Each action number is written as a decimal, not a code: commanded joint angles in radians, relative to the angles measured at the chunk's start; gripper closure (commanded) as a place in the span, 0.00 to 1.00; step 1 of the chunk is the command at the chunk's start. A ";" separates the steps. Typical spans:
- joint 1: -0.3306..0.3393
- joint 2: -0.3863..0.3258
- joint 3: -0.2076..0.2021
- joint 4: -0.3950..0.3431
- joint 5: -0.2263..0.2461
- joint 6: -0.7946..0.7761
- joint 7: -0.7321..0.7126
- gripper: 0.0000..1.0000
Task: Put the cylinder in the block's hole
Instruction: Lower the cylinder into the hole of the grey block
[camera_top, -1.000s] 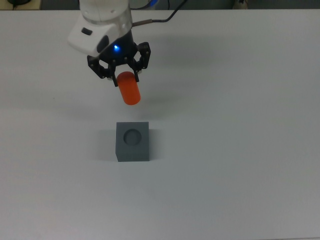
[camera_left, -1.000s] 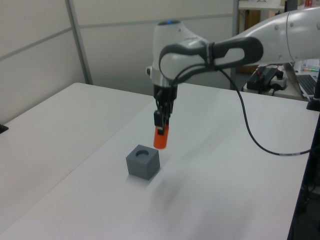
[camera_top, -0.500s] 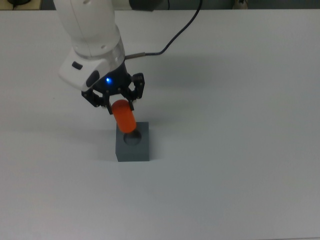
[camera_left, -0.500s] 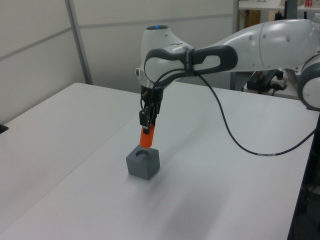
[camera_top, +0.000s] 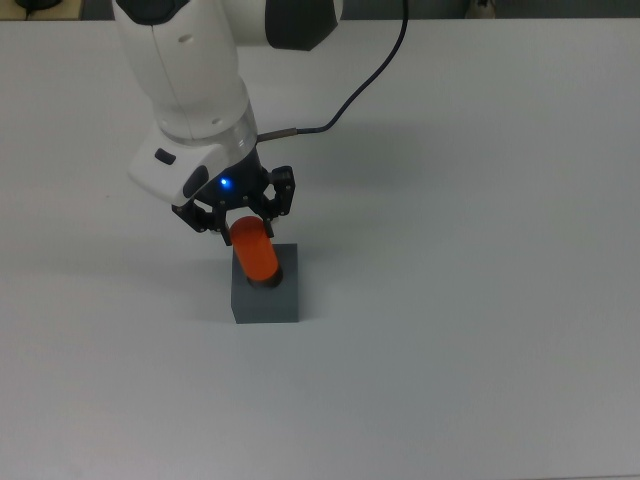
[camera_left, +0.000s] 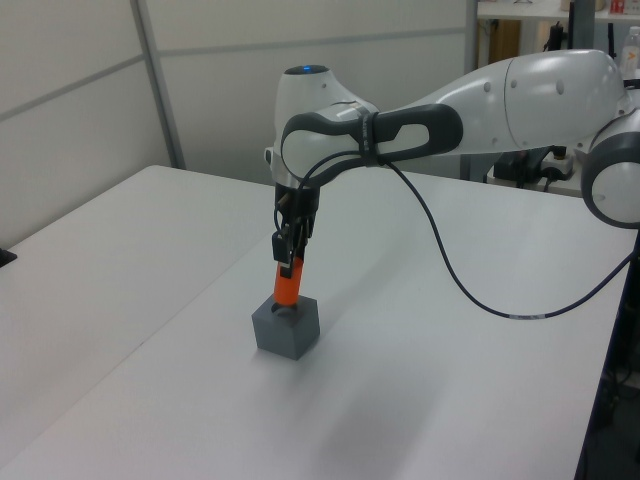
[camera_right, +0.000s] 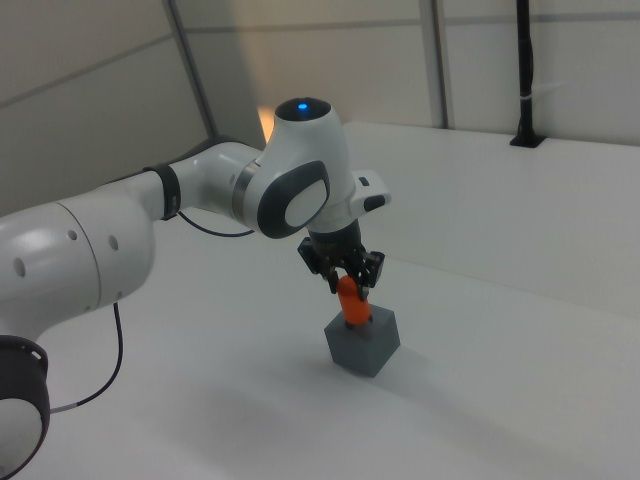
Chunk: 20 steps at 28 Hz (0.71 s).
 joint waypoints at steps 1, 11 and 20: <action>0.007 0.027 -0.001 0.013 0.009 0.008 0.010 1.00; 0.007 0.030 -0.001 0.011 0.005 0.008 0.008 0.97; 0.009 0.043 -0.001 0.010 0.007 0.012 0.008 0.95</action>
